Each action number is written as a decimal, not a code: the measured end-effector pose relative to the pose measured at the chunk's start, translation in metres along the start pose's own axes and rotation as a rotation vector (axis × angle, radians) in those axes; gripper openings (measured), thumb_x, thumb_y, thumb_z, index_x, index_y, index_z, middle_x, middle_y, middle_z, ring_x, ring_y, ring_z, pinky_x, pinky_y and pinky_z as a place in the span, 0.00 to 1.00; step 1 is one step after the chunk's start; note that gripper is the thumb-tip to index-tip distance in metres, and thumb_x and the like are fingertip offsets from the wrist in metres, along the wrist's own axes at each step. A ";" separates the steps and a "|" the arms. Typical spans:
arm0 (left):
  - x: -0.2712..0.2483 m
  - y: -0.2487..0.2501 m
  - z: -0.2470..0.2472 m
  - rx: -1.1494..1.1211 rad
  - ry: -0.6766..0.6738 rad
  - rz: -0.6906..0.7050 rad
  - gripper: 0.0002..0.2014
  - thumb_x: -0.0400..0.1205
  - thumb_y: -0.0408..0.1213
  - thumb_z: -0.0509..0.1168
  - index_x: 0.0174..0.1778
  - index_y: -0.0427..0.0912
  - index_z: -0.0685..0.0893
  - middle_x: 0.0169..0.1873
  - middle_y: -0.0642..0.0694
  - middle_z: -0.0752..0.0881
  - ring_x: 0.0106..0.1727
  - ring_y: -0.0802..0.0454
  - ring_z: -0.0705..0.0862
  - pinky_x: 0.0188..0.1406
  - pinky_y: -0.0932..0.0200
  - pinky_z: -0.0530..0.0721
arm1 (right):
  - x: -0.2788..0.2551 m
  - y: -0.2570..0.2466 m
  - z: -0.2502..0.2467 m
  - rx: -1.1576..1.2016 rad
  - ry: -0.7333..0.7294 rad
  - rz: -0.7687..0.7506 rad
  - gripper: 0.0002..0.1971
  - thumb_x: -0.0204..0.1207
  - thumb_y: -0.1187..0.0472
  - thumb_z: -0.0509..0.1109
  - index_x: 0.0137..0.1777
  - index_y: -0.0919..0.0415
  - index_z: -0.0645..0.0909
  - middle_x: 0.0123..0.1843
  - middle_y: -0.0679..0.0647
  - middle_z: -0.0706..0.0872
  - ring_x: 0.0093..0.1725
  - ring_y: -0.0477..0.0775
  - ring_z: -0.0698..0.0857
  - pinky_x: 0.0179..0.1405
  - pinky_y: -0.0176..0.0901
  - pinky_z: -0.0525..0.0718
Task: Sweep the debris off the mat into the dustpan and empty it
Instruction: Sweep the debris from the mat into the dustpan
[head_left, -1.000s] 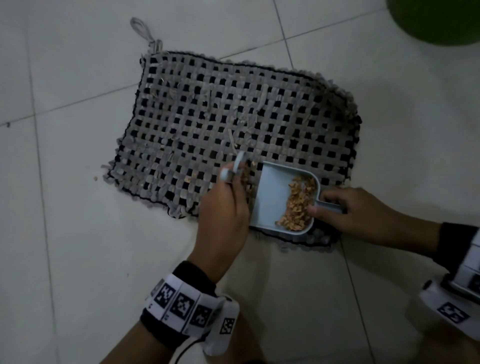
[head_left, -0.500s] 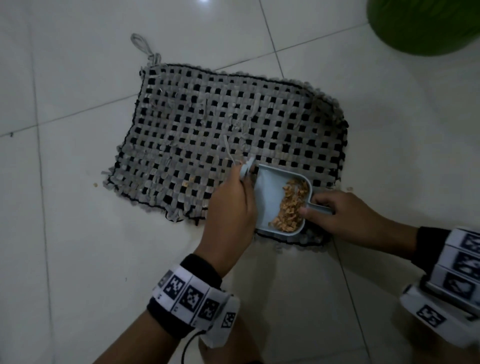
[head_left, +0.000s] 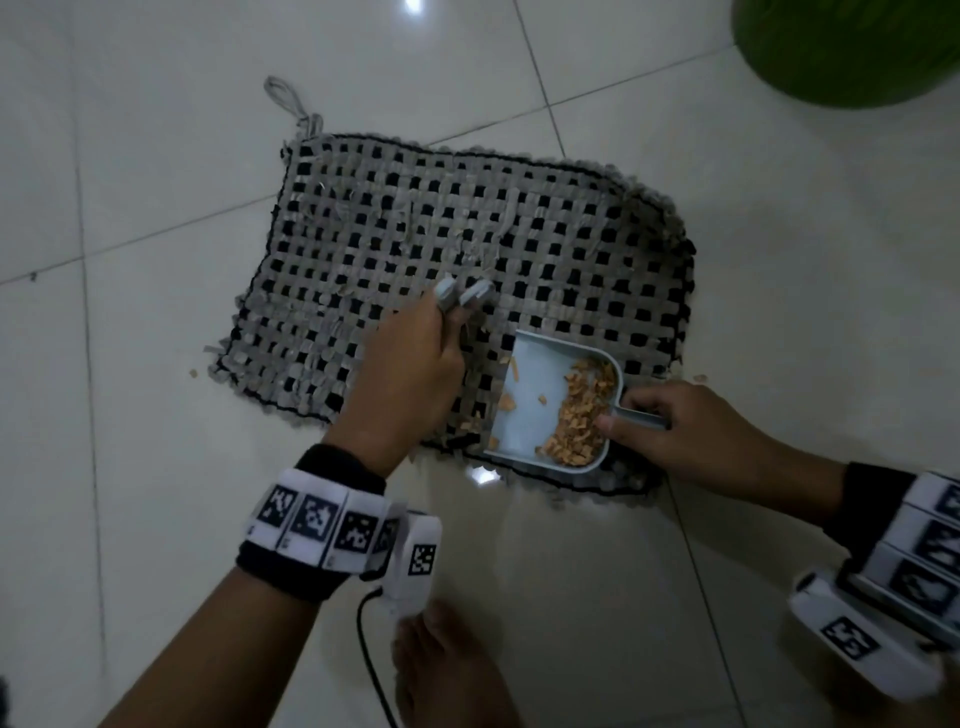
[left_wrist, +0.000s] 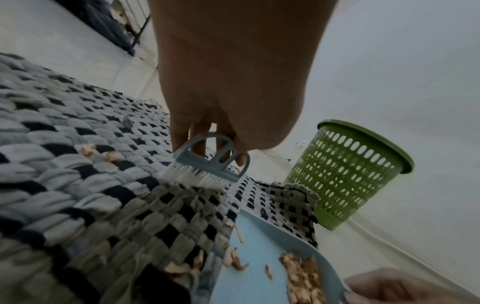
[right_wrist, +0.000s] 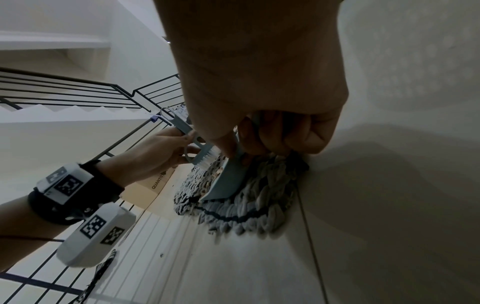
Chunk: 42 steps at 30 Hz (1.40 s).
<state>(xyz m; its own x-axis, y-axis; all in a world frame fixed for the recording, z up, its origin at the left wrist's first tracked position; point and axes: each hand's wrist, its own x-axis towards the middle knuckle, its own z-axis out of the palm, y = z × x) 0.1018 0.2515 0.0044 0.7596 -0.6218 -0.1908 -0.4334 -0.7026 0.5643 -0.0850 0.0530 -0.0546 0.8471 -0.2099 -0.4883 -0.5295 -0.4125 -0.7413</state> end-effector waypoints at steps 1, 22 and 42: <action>-0.004 0.002 0.000 -0.001 -0.015 0.012 0.12 0.92 0.37 0.54 0.64 0.44 0.81 0.28 0.56 0.76 0.26 0.69 0.75 0.22 0.73 0.69 | 0.000 0.000 0.000 -0.002 0.001 -0.002 0.16 0.76 0.38 0.70 0.34 0.45 0.84 0.31 0.40 0.86 0.28 0.43 0.83 0.30 0.46 0.76; -0.053 0.025 0.034 -0.152 0.049 -0.031 0.12 0.93 0.43 0.54 0.48 0.45 0.79 0.25 0.53 0.76 0.26 0.60 0.76 0.20 0.69 0.67 | -0.006 -0.008 0.000 -0.007 0.000 0.033 0.14 0.77 0.39 0.70 0.38 0.45 0.86 0.34 0.46 0.90 0.29 0.41 0.86 0.29 0.40 0.78; -0.014 -0.003 0.003 -0.084 0.245 -0.179 0.10 0.92 0.39 0.54 0.50 0.42 0.77 0.28 0.52 0.76 0.24 0.61 0.74 0.19 0.68 0.66 | -0.007 -0.008 0.001 -0.031 -0.001 0.037 0.16 0.78 0.37 0.69 0.41 0.48 0.87 0.37 0.49 0.91 0.32 0.46 0.87 0.34 0.48 0.84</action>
<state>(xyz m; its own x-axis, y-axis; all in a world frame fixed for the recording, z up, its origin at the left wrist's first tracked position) 0.0908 0.2617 0.0029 0.9191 -0.3813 -0.0994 -0.2483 -0.7563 0.6052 -0.0871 0.0586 -0.0455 0.8268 -0.2246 -0.5157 -0.5588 -0.4321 -0.7078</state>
